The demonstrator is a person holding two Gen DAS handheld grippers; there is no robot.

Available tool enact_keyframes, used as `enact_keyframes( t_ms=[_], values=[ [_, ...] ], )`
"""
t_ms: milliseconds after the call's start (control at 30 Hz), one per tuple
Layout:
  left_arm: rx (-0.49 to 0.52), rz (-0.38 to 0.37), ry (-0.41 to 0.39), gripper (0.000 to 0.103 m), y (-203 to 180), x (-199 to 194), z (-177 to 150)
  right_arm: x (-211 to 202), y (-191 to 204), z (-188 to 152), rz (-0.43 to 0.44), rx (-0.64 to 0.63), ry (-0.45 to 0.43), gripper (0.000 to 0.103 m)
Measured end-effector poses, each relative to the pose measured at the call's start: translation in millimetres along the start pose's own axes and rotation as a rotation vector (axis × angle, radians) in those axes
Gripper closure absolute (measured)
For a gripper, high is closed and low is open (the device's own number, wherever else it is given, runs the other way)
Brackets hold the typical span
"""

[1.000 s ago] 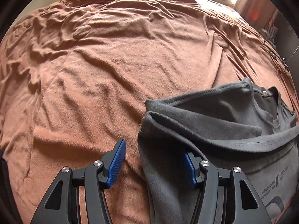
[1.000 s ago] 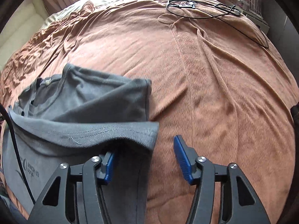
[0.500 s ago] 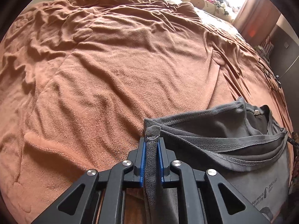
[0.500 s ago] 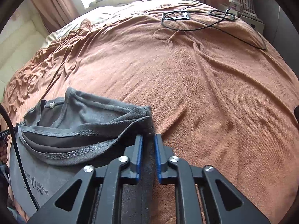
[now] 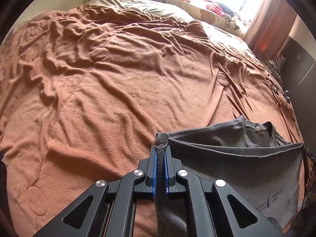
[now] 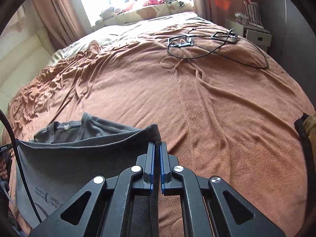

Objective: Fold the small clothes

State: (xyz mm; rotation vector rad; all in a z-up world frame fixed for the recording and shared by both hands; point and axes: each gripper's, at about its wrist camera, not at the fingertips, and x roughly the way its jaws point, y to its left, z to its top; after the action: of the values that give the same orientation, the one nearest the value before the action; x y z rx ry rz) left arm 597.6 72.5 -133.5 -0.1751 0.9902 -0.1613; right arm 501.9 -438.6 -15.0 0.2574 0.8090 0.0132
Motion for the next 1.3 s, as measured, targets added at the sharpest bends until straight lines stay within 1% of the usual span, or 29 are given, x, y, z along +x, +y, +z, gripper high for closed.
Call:
enact_keyframes(
  t_ms=[200,367,533,667,800,933,1100,1200,1300],
  values=[
    [0.006,0.006,-0.043,0.097,-5.9,-15.7,13.9,-13.8,3.0,9.3,-0.001,-0.005,-0.035,0.102],
    [0.016,0.010,-0.055,0.097,-12.7,-11.1,31.2,-4.8,2.0,21.9,-0.014,0.000,-0.039,0.102],
    [0.015,0.033,-0.049,0.097,-17.1,9.3,49.6,17.2,2.4,36.7,-0.029,0.000,-0.025,0.102],
    [0.018,0.050,-0.026,0.097,-18.7,34.7,61.9,41.9,0.8,48.4,-0.040,0.005,0.002,0.102],
    [0.024,0.065,0.008,0.097,-18.2,61.7,68.9,72.5,1.2,57.6,-0.057,0.001,0.047,0.102],
    [0.024,0.093,0.038,0.097,-15.8,84.7,72.1,96.2,2.5,62.7,-0.074,0.003,0.071,0.102],
    [0.032,0.125,0.048,0.097,-15.4,97.3,73.0,112.0,2.5,66.2,-0.085,0.018,0.081,0.102],
    [0.015,0.155,0.056,0.097,-12.7,103.6,74.7,121.3,2.7,66.5,-0.093,0.031,0.090,0.102],
    [0.008,0.170,0.077,0.097,-13.2,110.4,74.6,133.5,4.4,67.8,-0.107,0.035,0.120,0.102]
  ],
)
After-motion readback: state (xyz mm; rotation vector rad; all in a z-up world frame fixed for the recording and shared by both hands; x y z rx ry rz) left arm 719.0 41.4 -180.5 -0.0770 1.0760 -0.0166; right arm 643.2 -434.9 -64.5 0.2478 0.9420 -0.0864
